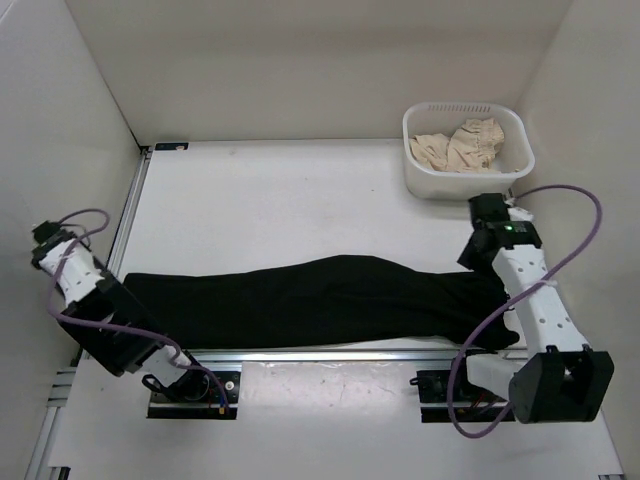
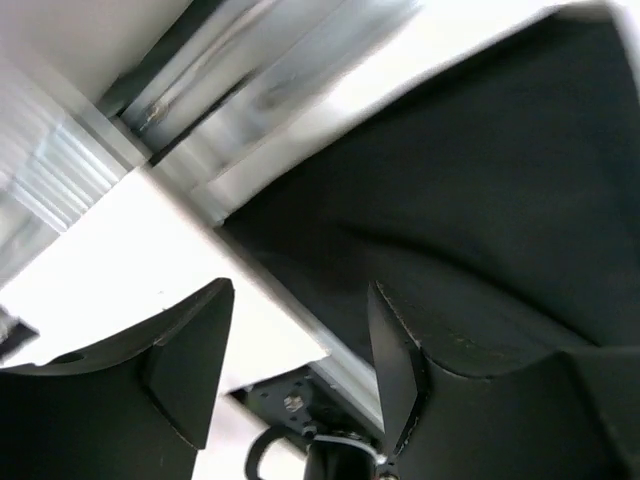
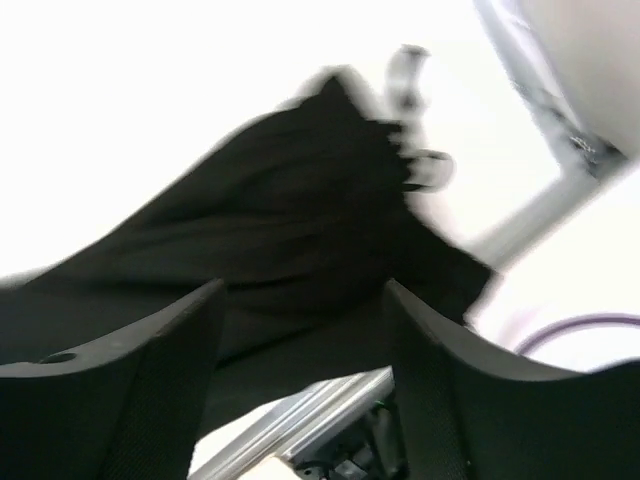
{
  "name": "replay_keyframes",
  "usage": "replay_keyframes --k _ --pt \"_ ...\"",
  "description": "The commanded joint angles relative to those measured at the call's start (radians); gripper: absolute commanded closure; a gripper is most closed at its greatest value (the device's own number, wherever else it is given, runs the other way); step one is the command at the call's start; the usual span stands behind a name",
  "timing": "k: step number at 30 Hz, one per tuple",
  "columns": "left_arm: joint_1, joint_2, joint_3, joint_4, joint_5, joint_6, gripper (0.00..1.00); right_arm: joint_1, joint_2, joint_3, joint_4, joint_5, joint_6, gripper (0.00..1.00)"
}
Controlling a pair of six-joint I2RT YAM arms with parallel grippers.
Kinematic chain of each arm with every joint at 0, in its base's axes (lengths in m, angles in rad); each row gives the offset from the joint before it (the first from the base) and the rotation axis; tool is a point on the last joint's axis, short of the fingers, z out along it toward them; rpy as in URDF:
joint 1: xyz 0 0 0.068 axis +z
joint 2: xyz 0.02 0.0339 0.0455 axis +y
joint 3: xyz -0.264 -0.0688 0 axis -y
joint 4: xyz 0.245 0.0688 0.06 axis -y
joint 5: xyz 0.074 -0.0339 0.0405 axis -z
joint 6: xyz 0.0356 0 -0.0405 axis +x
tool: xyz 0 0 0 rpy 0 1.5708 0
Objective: Fold and stack the trousers
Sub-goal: Fold the trousers
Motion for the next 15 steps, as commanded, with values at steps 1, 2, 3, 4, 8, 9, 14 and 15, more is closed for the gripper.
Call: replay_keyframes --k 1,2,3,4,8,9,14,15 --pt "-0.156 -0.056 -0.02 -0.019 0.037 -0.006 0.33 0.153 0.063 -0.01 0.039 -0.049 0.063 0.36" --pt "-0.189 -0.041 -0.046 -0.01 0.025 -0.006 0.33 0.173 0.098 -0.024 0.04 -0.061 0.126 0.48" --pt "-0.247 -0.009 -0.071 -0.01 0.011 -0.006 0.33 0.185 0.176 -0.045 0.04 -0.071 0.157 0.54" --pt "-0.271 0.009 -0.117 0.002 0.0 -0.006 0.34 0.195 0.213 -0.056 0.04 -0.087 0.184 0.59" --pt "-0.326 0.083 -0.22 0.116 -0.101 -0.006 0.35 0.195 0.37 -0.124 0.125 -0.205 0.228 0.76" --pt "-0.335 0.118 -0.22 0.139 -0.121 -0.006 0.35 0.195 0.388 -0.124 0.138 -0.205 0.243 0.76" --pt "-0.346 0.253 -0.166 0.227 -0.135 -0.006 0.4 0.1 0.54 -0.075 0.219 -0.205 0.255 0.77" --pt "-0.361 0.279 -0.146 0.237 -0.135 -0.006 0.43 0.069 0.571 -0.046 0.228 -0.205 0.255 0.77"
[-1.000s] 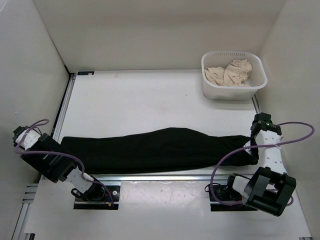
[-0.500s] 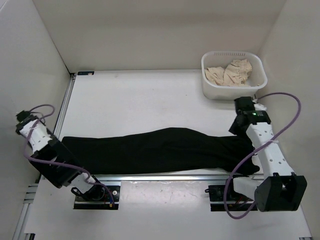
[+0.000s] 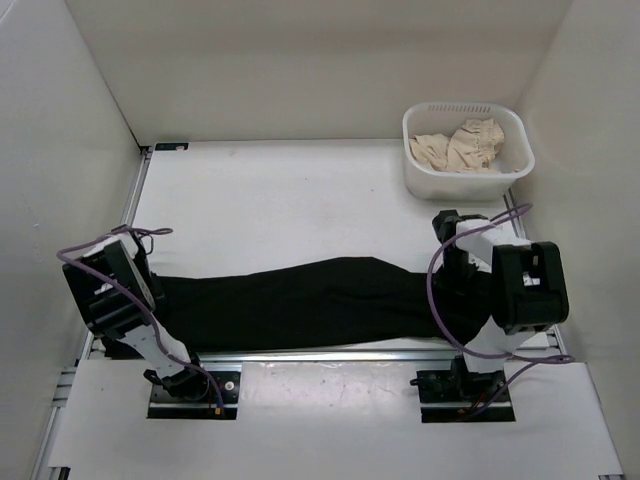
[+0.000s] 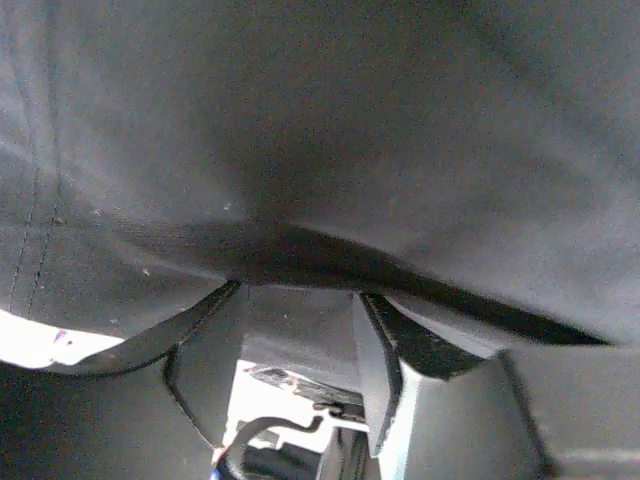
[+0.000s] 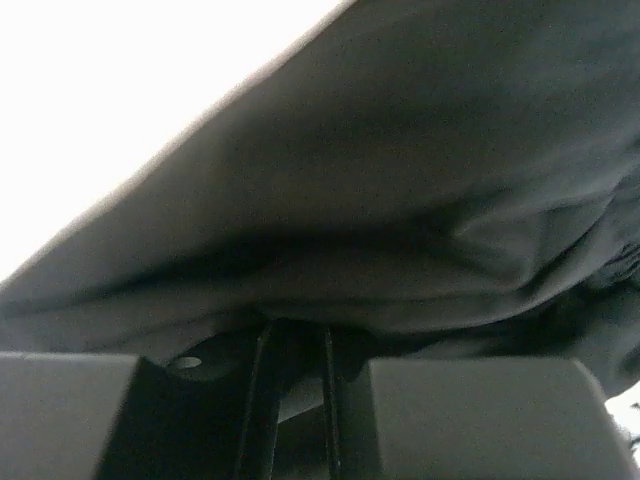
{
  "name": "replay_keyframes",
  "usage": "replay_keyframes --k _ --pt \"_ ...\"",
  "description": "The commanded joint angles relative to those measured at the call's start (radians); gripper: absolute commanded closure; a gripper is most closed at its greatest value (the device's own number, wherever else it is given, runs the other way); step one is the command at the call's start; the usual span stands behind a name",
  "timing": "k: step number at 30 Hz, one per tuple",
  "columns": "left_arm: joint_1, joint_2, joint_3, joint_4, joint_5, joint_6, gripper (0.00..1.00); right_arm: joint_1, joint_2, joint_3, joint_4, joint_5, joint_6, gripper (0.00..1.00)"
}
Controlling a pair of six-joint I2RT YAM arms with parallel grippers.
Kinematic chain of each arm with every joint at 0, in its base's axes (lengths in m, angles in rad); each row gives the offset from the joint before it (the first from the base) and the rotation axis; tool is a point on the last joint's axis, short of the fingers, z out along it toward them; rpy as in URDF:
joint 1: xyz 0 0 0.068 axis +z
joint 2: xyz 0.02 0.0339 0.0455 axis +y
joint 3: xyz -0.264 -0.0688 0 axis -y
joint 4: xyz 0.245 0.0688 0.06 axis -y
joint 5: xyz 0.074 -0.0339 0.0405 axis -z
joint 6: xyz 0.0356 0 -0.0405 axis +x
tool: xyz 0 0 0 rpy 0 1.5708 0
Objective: Fold and stack the trousers
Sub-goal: Fold the trousers
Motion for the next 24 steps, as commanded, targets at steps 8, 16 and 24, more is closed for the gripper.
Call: replay_keyframes --k 8,16,24 --pt "-0.102 0.257 0.242 0.195 0.06 -0.01 0.47 -0.105 0.36 0.494 0.083 0.055 -0.052 0.77" --pt "-0.177 0.297 0.273 0.175 0.061 -0.01 0.47 -0.114 0.214 0.5 0.003 0.045 -0.18 0.21" --pt "-0.177 0.254 0.191 0.175 0.083 -0.01 0.45 -0.338 -0.206 0.206 -0.022 0.015 -0.027 0.1"
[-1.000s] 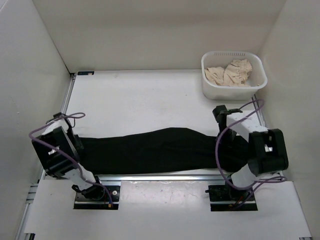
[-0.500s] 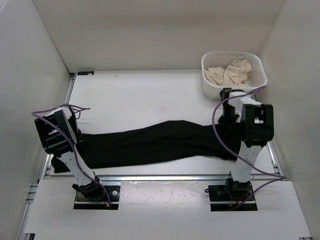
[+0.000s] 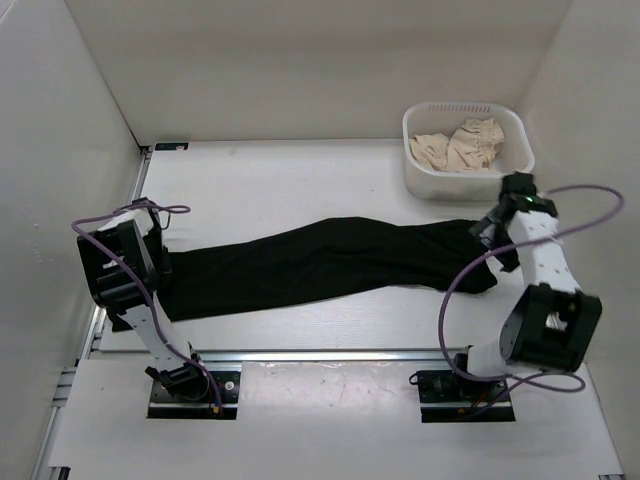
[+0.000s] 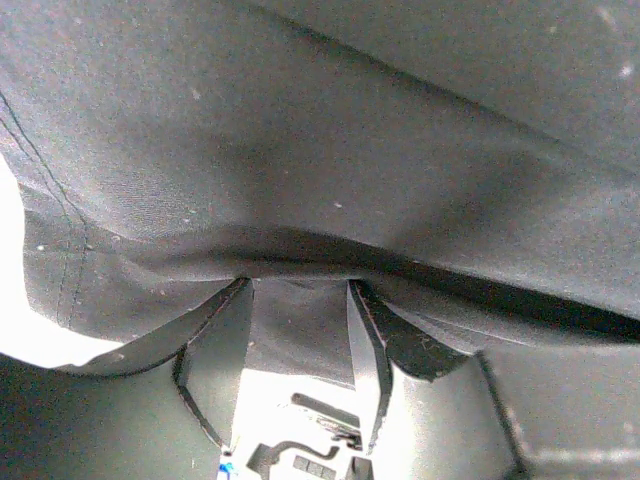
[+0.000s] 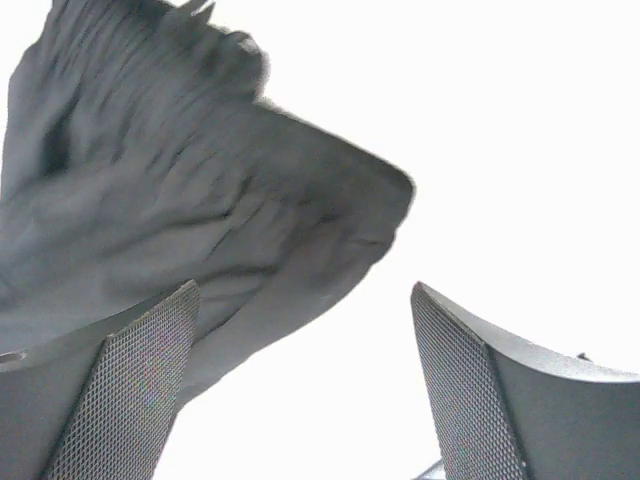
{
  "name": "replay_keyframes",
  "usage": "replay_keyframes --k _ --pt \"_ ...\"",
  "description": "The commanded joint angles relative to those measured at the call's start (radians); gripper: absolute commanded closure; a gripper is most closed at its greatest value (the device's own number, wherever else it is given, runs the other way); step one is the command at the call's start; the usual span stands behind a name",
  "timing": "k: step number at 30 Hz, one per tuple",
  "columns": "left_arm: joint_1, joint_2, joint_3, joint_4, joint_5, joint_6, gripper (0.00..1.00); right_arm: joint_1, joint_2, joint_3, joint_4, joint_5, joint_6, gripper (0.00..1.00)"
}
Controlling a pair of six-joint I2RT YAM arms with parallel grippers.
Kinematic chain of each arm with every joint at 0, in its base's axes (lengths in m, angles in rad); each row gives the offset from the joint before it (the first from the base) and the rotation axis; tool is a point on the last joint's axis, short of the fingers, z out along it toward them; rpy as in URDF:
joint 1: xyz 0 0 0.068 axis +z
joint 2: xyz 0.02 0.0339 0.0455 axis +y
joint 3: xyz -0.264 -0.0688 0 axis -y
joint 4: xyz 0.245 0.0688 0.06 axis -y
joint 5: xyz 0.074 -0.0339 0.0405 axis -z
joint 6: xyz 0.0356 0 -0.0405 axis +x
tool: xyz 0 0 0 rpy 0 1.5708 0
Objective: Fold and stack the trousers
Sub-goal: Fold the trousers
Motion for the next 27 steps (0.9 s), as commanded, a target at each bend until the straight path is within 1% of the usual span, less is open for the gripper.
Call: replay_keyframes --k 1,2,3,4,6,9,11,12,13,15,16,17,19,22,24,26,27 --pt "-0.007 0.051 -0.073 0.191 0.125 -0.042 0.45 -0.142 -0.088 -0.136 0.067 -0.122 0.107 0.1" --pt "-0.007 0.051 -0.073 0.191 0.125 -0.042 0.45 -0.195 -0.088 -0.174 0.118 -0.171 0.127 0.1" --pt "-0.007 0.051 -0.073 0.191 0.125 -0.042 0.45 -0.21 -0.088 -0.238 0.161 -0.208 0.173 0.1" --pt "-0.007 0.051 -0.073 0.191 0.125 -0.042 0.45 -0.21 -0.076 -0.259 0.198 -0.221 0.195 0.1" --pt "-0.007 0.042 -0.082 0.191 0.125 -0.042 0.45 -0.21 -0.02 -0.271 0.246 -0.212 0.245 0.1" --pt "-0.007 0.031 -0.091 0.191 0.115 -0.042 0.45 -0.21 0.053 -0.291 0.312 -0.201 0.256 0.1" --pt "-0.007 0.022 -0.102 0.191 0.115 -0.042 0.45 -0.21 0.083 -0.291 0.342 -0.169 0.256 0.13" --pt "-0.007 0.022 -0.102 0.191 0.115 -0.042 0.45 -0.21 0.117 -0.277 0.342 -0.149 0.256 0.16" --pt "-0.007 0.022 -0.102 0.191 0.115 -0.042 0.45 -0.219 0.132 -0.267 0.342 -0.129 0.256 0.28" --pt "-0.007 0.022 -0.102 0.191 0.115 -0.042 0.45 -0.219 0.165 -0.247 0.342 -0.087 0.224 0.43" --pt "-0.007 0.031 -0.102 0.191 0.115 -0.042 0.45 -0.219 0.165 -0.237 0.342 -0.046 0.201 0.65" --pt "-0.007 0.031 -0.102 0.191 0.115 -0.042 0.45 -0.219 0.174 -0.237 0.342 -0.028 0.189 0.78" --pt "-0.007 0.04 -0.102 0.191 0.115 -0.042 0.45 -0.219 0.174 -0.225 0.324 -0.014 0.149 1.0" --pt "-0.007 0.049 -0.093 0.191 0.115 -0.042 0.45 -0.21 0.122 -0.201 0.324 -0.004 0.091 1.0" --pt "-0.007 0.049 -0.084 0.191 0.125 -0.042 0.45 -0.169 0.027 -0.176 0.356 -0.014 0.017 1.0" --pt "-0.007 0.049 -0.084 0.191 0.125 -0.042 0.45 -0.141 -0.056 -0.141 0.41 -0.056 -0.037 1.0" --pt "-0.007 0.049 -0.084 0.191 0.125 -0.042 0.45 -0.119 -0.073 -0.094 0.431 -0.082 -0.084 1.0"
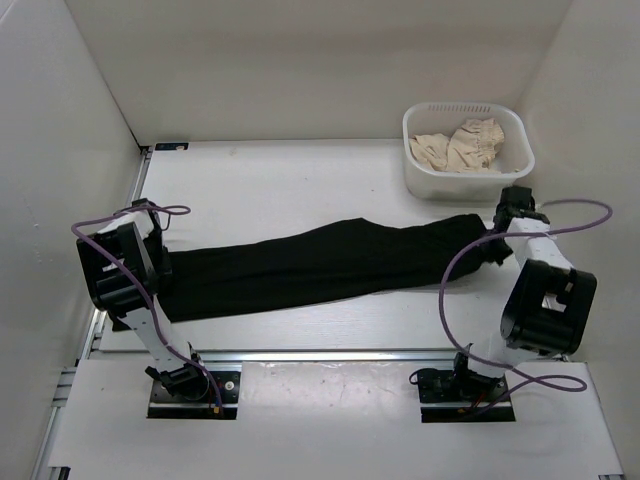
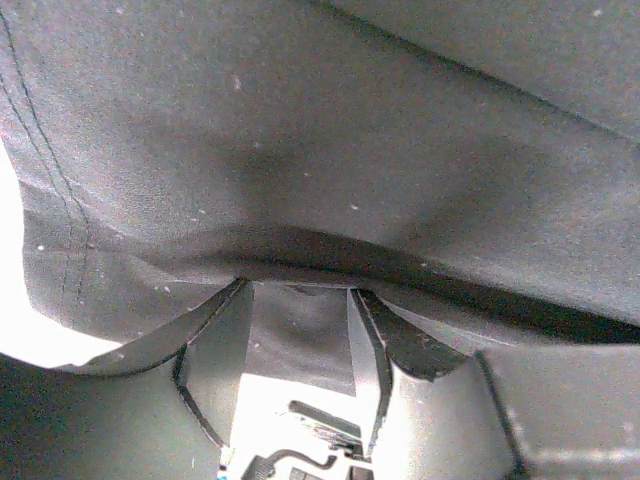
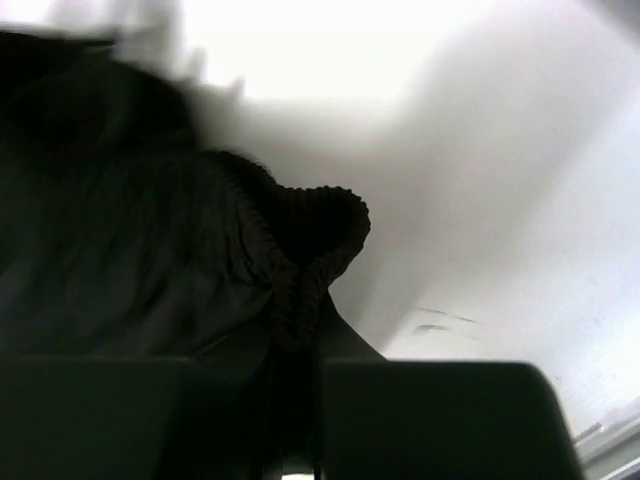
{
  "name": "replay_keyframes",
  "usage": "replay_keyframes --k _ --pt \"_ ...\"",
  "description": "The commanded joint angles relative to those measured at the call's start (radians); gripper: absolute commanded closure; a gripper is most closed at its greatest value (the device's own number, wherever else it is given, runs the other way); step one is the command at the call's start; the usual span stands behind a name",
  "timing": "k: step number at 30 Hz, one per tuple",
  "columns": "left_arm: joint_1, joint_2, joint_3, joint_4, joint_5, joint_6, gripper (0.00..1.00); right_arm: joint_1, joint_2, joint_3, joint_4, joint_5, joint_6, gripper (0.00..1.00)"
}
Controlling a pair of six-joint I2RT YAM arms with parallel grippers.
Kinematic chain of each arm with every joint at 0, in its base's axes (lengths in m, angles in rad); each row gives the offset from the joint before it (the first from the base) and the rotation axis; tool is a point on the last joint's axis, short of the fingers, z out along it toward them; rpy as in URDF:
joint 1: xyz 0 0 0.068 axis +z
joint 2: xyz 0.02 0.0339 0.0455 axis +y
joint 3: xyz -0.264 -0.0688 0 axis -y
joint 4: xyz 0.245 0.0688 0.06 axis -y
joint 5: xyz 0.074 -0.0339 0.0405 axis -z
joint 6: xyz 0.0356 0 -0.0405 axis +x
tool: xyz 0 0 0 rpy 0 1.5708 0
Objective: Fold and stack the trousers
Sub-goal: Fold the trousers
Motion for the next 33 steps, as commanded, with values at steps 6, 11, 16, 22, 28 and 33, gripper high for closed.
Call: replay_keyframes --k 6,11,16,22,28,33 --pt "-0.007 0.092 -0.055 0.152 0.125 -0.042 0.45 0.053 -0.076 0.237 0.239 -0.213 -0.29 1.0" --pt "-0.007 0.092 -0.066 0.152 0.125 -0.042 0.45 0.043 0.015 0.157 0.278 -0.181 -0.335 1.0" --pt "-0.007 0.092 -0.086 0.152 0.105 -0.042 0.45 -0.009 0.126 0.077 0.401 -0.243 -0.334 0.95" --pt "-0.007 0.083 -0.095 0.152 0.086 -0.042 0.45 -0.018 0.246 0.086 0.387 -0.273 -0.271 0.36" --pt "-0.007 0.083 -0.104 0.152 0.086 -0.042 0.45 -0.018 0.268 0.105 0.277 -0.137 -0.16 0.22" --pt "-0.007 0.083 -0.104 0.143 0.086 -0.042 0.45 0.02 0.266 0.2 0.018 0.019 -0.091 0.2"
